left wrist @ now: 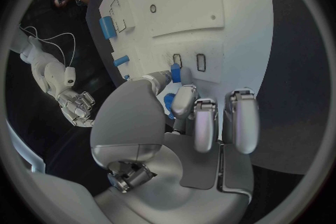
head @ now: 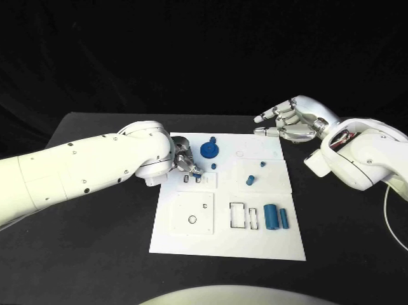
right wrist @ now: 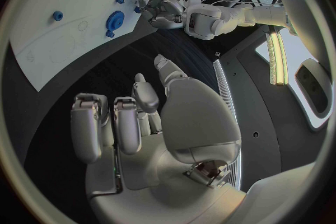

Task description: Assemble the parts on the task board

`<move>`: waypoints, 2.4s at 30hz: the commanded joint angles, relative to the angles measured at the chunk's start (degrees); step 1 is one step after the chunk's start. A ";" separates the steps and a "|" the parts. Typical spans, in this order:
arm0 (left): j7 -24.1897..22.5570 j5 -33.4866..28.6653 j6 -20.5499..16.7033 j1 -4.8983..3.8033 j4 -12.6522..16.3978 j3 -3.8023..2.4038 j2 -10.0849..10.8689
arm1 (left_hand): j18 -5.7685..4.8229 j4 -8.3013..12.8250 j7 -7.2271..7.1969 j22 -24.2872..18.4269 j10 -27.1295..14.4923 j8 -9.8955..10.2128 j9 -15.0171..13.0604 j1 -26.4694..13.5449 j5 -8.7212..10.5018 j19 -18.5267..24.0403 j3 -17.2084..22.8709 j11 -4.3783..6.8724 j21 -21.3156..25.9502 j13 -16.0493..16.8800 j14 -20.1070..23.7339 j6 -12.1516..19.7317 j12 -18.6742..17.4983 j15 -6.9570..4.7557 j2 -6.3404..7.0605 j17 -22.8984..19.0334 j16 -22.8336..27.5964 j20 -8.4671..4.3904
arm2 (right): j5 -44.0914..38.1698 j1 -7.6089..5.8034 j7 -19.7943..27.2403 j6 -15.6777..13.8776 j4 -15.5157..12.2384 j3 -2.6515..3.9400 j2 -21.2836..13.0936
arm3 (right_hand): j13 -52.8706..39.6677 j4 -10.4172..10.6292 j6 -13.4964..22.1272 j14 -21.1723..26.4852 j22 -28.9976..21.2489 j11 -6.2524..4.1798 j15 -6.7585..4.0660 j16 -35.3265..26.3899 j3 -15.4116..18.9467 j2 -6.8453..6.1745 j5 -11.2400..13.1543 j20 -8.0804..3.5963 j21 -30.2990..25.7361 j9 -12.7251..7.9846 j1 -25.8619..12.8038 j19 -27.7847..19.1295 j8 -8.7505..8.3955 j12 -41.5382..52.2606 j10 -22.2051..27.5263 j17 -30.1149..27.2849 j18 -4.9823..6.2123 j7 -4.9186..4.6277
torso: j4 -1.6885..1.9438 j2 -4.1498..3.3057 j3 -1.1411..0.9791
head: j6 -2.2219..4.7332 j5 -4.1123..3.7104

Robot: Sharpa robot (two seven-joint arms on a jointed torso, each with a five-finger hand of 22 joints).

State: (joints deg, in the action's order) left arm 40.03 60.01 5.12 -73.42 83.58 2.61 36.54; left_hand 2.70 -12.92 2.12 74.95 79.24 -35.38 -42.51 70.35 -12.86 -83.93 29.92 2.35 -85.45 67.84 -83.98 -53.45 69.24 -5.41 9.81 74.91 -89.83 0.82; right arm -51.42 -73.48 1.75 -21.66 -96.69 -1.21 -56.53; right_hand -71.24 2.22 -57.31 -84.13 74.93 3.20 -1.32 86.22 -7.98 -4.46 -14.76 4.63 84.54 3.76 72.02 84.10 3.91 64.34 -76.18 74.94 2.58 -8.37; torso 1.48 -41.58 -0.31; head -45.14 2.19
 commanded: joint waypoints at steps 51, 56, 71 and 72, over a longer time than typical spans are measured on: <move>5.50 -0.48 8.16 0.25 -1.05 0.25 -1.99 | -1.24 7.84 -1.45 9.28 1.59 -0.12 -1.03 -7.53 -1.07 -2.95 7.09 0.71 -0.77 0.99 -6.02 -2.96 1.14 -0.42 -1.21 15.09 -0.17 -0.15 | -0.14 0.07 0.50 1.00 -0.39 -0.01 0.01 | 0.06 0.05 0.01 -4.23 2.70 0.00 0.22 -0.16 0.46 0.41 -0.42 0.27 -0.24 0.10 -0.16 0.10 0.30 0.01 0.34 7.80 0.03 0.16 | -0.05 -0.04 -0.11 | -0.63 0.32; 5.75 -0.59 8.80 0.25 -1.64 0.33 -2.43 | -1.23 7.20 -1.56 9.28 1.68 0.10 -1.05 -8.61 -1.10 -2.94 6.12 0.79 -0.75 1.12 -6.02 -3.39 1.22 -0.48 -1.77 15.09 -0.17 -0.22 | -0.14 0.07 0.50 0.97 -0.50 -0.01 -0.07 | 0.17 0.22 -0.03 -4.21 2.69 -0.01 0.22 -0.23 0.64 0.50 -0.45 0.27 -0.25 0.10 -0.32 0.10 0.31 -0.07 0.38 7.69 0.03 0.18 | -0.05 -0.02 -0.09 | -0.60 0.24; 6.42 -0.52 8.96 0.25 -3.05 0.36 -3.02 | -1.47 3.04 -1.86 10.28 2.40 0.21 -1.59 -15.33 -0.68 -3.44 -2.05 1.00 -1.32 2.00 -6.02 -5.55 1.99 -0.59 -1.67 15.09 -0.17 -0.34 | 0.09 0.07 0.67 0.79 -0.70 -0.01 -0.24 | 0.46 0.45 0.01 -4.11 2.29 0.00 0.22 -0.48 1.06 0.42 -0.51 0.27 -0.45 0.09 -0.64 -0.09 0.28 -0.40 0.61 7.28 0.11 0.18 | -0.02 0.02 -0.07 | -0.50 0.14; 6.46 -0.44 8.90 0.25 -3.07 0.36 -3.01 | -1.48 2.68 -1.86 10.35 2.42 0.20 -1.64 -15.81 -0.64 -3.48 -2.98 1.00 -1.36 2.03 -6.02 -5.64 2.01 -0.59 -1.57 15.09 -0.17 -0.35 | 0.10 0.07 0.67 0.78 -0.71 -0.01 -0.25 | 0.49 0.49 0.02 -4.09 2.24 0.00 0.22 -0.52 1.13 0.41 -0.52 0.27 -0.47 0.09 -0.69 -0.11 0.28 -0.42 0.62 7.22 0.12 0.18 | -0.02 0.02 -0.07 | -0.47 0.12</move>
State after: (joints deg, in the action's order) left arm 40.39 60.55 12.24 -73.45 80.45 2.80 33.74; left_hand 1.80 -9.95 -0.14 74.91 81.20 -34.90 -44.07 55.17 -13.69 -83.93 27.68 3.32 -86.54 69.83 -84.19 -58.96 71.01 -5.62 8.07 74.92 -89.83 0.83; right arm -51.35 -73.45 1.86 -21.33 -97.28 -1.22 -56.78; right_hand -70.83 2.69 -57.31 -84.13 74.94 3.24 -1.32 85.99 -7.20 -4.22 -14.98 4.63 84.32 3.80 71.79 84.10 3.91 64.12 -75.80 74.95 2.58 -8.37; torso 1.44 -41.58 -0.38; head -45.64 2.36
